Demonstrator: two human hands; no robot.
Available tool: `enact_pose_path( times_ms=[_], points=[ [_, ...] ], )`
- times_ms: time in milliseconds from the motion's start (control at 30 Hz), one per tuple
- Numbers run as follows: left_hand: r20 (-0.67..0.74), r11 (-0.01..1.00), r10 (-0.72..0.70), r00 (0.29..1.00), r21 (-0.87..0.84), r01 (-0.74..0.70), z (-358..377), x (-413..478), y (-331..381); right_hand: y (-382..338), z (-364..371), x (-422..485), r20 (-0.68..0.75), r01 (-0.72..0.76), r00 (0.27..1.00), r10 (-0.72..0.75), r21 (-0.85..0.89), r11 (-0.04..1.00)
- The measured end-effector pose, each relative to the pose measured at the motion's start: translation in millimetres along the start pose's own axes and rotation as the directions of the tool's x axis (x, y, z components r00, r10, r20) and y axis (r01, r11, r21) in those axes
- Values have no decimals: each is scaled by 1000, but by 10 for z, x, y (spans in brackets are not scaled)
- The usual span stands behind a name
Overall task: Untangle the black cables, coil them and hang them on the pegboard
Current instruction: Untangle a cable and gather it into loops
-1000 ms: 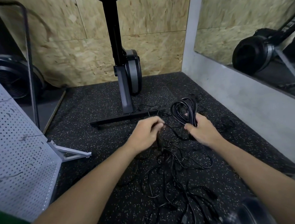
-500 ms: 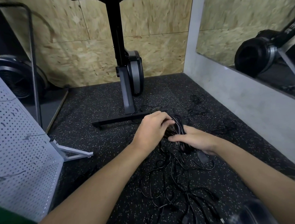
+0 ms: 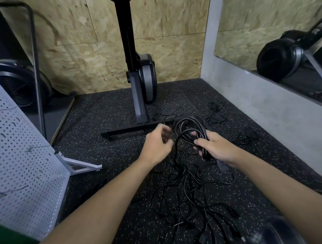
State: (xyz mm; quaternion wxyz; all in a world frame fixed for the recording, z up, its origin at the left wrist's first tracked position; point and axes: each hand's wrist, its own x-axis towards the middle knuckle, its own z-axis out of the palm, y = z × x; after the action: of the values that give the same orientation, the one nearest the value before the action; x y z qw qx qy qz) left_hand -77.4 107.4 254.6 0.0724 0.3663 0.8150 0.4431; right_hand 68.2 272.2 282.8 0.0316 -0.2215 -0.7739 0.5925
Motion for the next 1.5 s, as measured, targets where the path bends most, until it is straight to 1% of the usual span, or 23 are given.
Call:
enact_pose_path(
  times_ms=[33,67,100,133,233,333,367,433,467,500,567,633,700,800,900,1000,1067,1167,1200,1233,1333,1433,1500],
  points=[
    [118,998,-57,991,19,55,33,-9,-90,-4,-10,7,1,13,1000,-13,36,999],
    [219,996,-79,972,64,67,77,-23,-170,-13,-12,7,12,30,999,-31,71,997],
    [284,993,-82,955,102,55,126,-45,-233,-25,-8,0,27,47,998,-50,105,993],
    [310,992,-78,947,118,43,169,-69,-267,-43,6,-9,41,60,997,-66,138,989],
    [272,996,-66,960,83,45,235,-110,-284,-74,45,-33,46,74,995,-84,186,980],
    [216,996,-50,975,79,33,176,-90,-210,-58,20,-10,-21,97,995,-95,197,976],
    [176,998,-49,983,54,40,126,-67,-146,-48,2,-2,-62,118,992,-110,160,980],
    [46,998,-28,999,-51,30,1,-15,42,-26,-24,2,-128,157,980,-152,28,987],
    [-17,994,-13,1000,-107,11,-58,16,149,-20,-25,-2,-140,174,974,-177,-34,984],
    [-44,988,-1,999,-152,-6,-96,44,240,-23,-18,-12,-144,190,969,-200,-77,979],
    [2,973,-13,1000,-230,13,-112,67,325,-51,4,-30,-154,239,956,-251,-91,967],
    [71,955,-60,996,-287,78,-89,27,353,-95,34,-55,-156,297,939,-307,-83,951],
    [100,924,-114,988,-355,143,-63,-24,389,-141,71,-87,-143,335,927,-348,-108,936],
    [119,889,-153,981,-418,189,-70,-76,499,-161,122,-128,-131,347,924,-361,-116,931],
    [173,855,-184,968,-457,245,-41,-94,533,-157,124,-132,-110,324,935,-337,-123,938],
    [195,865,-201,960,-425,267,-27,-96,553,-138,127,-127,-82,305,944,-319,-144,941],
    [167,889,-198,966,-385,249,-19,-80,544,-131,152,-125,-78,295,949,-307,-133,946],
    [82,969,-150,985,-183,163,-21,-29,487,-97,174,-115,-96,262,959,-268,-69,963],
    [67,979,-140,988,-138,148,-27,-24,480,-90,172,-114,-100,249,962,-252,-43,968],
    [69,981,-134,989,-129,142,-34,-31,489,-80,166,-108,-103,235,966,-236,-24,972],
    [117,950,-156,981,-254,181,-19,-42,507,-67,159,-87,-110,218,970,-217,-8,976],
    [156,869,-210,965,-422,258,19,-33,493,-74,157,-69,-134,231,963,-232,-27,973],
    [175,858,-193,966,-448,252,26,-33,492,-69,157,-47,-154,243,957,-247,-46,969]
  ],
)
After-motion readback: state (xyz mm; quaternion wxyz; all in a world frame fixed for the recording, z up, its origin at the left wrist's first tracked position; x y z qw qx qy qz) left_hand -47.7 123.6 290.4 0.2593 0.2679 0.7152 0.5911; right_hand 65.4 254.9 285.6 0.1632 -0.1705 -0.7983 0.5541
